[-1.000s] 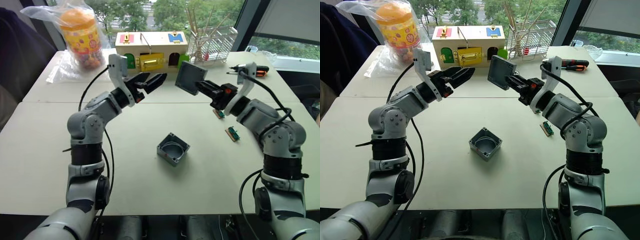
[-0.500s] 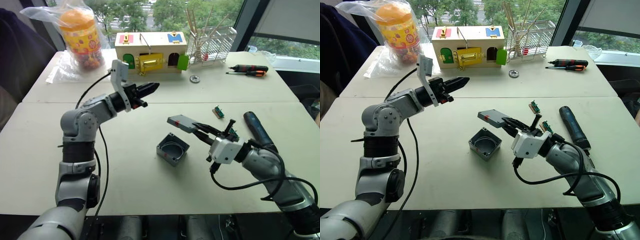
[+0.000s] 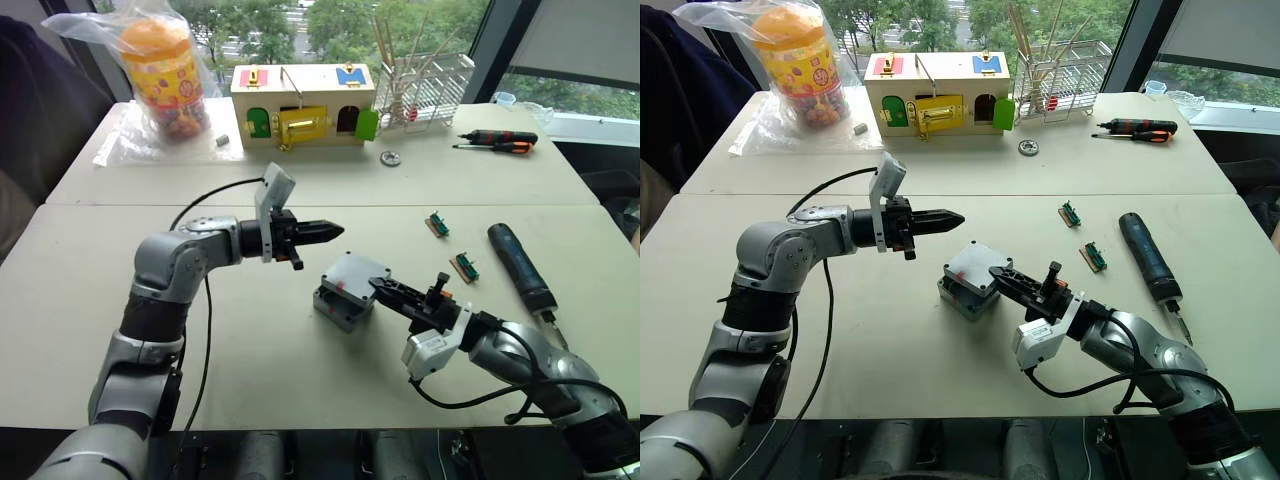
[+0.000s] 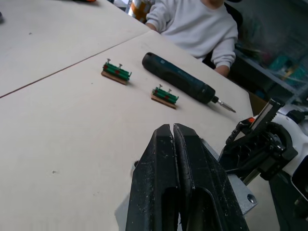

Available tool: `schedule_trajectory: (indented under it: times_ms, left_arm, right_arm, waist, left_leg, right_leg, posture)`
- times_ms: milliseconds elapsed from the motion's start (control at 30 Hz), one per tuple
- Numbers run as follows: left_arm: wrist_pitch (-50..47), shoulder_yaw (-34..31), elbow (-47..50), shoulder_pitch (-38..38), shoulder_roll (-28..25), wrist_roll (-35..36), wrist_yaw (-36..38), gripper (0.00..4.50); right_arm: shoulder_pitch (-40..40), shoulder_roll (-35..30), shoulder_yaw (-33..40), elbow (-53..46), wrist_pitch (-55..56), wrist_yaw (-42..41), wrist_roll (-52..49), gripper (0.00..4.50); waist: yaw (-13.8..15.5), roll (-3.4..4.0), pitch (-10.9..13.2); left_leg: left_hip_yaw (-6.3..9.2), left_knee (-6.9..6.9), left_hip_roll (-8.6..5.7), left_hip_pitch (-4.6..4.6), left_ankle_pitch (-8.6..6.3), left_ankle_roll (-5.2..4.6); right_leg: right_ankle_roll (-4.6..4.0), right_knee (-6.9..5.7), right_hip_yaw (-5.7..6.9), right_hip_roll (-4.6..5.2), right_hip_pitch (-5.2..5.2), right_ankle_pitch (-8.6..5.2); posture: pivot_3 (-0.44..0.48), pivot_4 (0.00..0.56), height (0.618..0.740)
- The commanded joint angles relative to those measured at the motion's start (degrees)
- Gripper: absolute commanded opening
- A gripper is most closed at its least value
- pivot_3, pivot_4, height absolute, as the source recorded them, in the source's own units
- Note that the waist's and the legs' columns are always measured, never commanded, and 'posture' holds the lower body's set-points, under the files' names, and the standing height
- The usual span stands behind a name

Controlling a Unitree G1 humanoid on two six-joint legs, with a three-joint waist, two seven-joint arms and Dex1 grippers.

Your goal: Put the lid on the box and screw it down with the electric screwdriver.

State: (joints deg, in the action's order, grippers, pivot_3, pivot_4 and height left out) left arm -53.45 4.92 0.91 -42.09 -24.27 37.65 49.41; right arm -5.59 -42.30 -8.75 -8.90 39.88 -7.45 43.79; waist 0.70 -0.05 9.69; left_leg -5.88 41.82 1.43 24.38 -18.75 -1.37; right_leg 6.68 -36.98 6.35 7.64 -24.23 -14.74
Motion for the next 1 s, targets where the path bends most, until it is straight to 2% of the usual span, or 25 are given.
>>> schedule_trajectory:
  times_ms: [33,433,1000]
  left_arm:
    - [2.0,2.4,3.1,1.2,-1.3,-1.3,2.7,0.04]
    - [3.6,6.1,2.4,2.6,-2.8,-4.9,5.6,0.04]
    - [6.0,7.8,1.2,3.3,-3.1,-8.4,7.8,0.04]
  right_arm:
    - [-1.0,0.5,-0.4,-0.1,0.6,1.3,1.2,0.11]
    - [0.1,0.7,-1.8,0.2,0.6,2.8,4.1,0.11]
    - [0.0,0.9,-3.9,1.1,-0.3,3.3,6.3,0.11]
  waist:
    - [0.0,0.01,0.0]
    - [0.0,0.01,0.0]
    - [0.0,0.01,0.0]
  left_leg:
    - [-0.01,0.0,0.0,0.0,0.0,0.0]
    - [0.0,0.01,0.01,0.0,0.0,0.0]
    - [0.0,0.02,0.01,-0.01,0.0,0.0]
  right_leg:
    - [0.0,0.0,0.0,0.0,0.0,0.0]
    - [0.0,0.0,0.01,0.0,0.02,0.0]
    - [0.0,-0.02,0.0,0.0,0.03,-0.01]
  posture:
    - [0.0,0.15,0.708]
    - [0.0,0.15,0.708]
    - [0.0,0.15,0.708]
